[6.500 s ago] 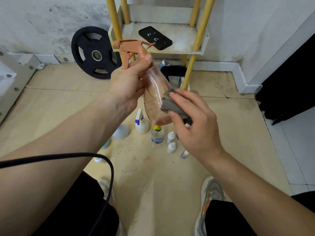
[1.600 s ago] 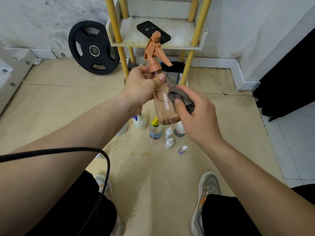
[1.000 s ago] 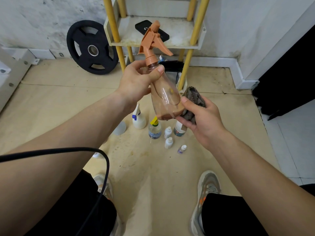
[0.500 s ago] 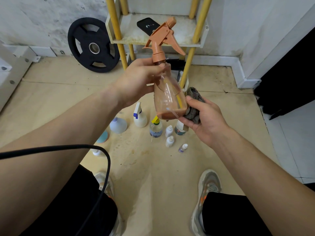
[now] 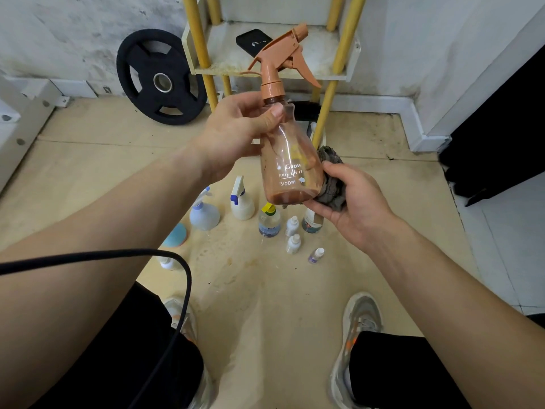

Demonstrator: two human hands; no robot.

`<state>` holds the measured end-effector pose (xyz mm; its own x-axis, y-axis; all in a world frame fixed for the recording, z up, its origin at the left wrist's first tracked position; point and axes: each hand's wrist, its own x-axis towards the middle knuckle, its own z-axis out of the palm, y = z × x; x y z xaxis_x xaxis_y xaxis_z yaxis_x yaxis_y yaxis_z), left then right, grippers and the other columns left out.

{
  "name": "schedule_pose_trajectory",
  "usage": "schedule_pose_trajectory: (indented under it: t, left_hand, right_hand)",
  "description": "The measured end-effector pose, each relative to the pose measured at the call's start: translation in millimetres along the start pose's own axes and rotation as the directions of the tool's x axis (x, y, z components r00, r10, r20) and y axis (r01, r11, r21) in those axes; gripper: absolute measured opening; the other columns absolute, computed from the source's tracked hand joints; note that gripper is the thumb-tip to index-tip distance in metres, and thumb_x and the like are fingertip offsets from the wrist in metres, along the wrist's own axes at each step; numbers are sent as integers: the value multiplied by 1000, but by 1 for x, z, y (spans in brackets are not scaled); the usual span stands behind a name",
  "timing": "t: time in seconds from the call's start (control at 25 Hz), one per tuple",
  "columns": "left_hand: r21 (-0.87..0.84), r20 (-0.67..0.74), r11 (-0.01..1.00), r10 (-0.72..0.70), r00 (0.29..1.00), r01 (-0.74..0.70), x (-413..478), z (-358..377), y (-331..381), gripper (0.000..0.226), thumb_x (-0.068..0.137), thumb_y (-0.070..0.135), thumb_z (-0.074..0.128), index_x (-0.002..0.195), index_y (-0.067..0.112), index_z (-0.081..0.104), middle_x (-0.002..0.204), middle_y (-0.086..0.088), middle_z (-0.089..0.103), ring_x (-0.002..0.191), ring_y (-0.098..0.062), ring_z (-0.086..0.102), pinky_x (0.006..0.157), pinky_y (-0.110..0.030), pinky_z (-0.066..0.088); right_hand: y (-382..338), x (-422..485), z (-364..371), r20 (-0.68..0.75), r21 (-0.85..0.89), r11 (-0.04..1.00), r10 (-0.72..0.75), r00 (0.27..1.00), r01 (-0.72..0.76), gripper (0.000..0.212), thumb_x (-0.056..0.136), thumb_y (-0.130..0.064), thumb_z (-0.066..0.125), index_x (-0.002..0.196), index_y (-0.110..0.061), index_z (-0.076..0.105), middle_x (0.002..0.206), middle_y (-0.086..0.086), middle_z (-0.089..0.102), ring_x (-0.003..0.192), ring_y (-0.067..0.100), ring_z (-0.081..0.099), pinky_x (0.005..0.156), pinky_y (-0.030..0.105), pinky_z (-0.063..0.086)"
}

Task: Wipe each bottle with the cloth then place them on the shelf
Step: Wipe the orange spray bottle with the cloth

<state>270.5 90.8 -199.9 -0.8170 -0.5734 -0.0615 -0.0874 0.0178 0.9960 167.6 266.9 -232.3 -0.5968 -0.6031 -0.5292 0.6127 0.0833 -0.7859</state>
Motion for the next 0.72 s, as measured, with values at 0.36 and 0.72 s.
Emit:
schedule_pose_trajectory:
  t: [0.36, 0.72]
  left_hand:
    - [23, -47, 1000, -8, 999, 9, -1, 3, -1, 27, 99, 18, 60, 123, 6, 63, 92, 2, 70, 81, -11, 69, 72, -29, 58]
    - [11, -84, 999, -49, 995, 50, -5, 21, -12, 17, 98, 19, 63, 112, 10, 67, 95, -5, 71, 85, -20, 70, 71, -38, 61]
  right_hand:
    - [-1, -1, 2, -12, -102, 991, -88, 996, 87, 18, 97, -13, 61, 112, -10, 68, 104, 9, 76, 98, 25, 74, 74, 42, 63]
    - [3, -19, 10, 481, -710, 103, -652, 586, 697, 42, 101, -20, 51, 144, -19, 53, 138, 0, 55, 123, 12, 53, 99, 21, 43]
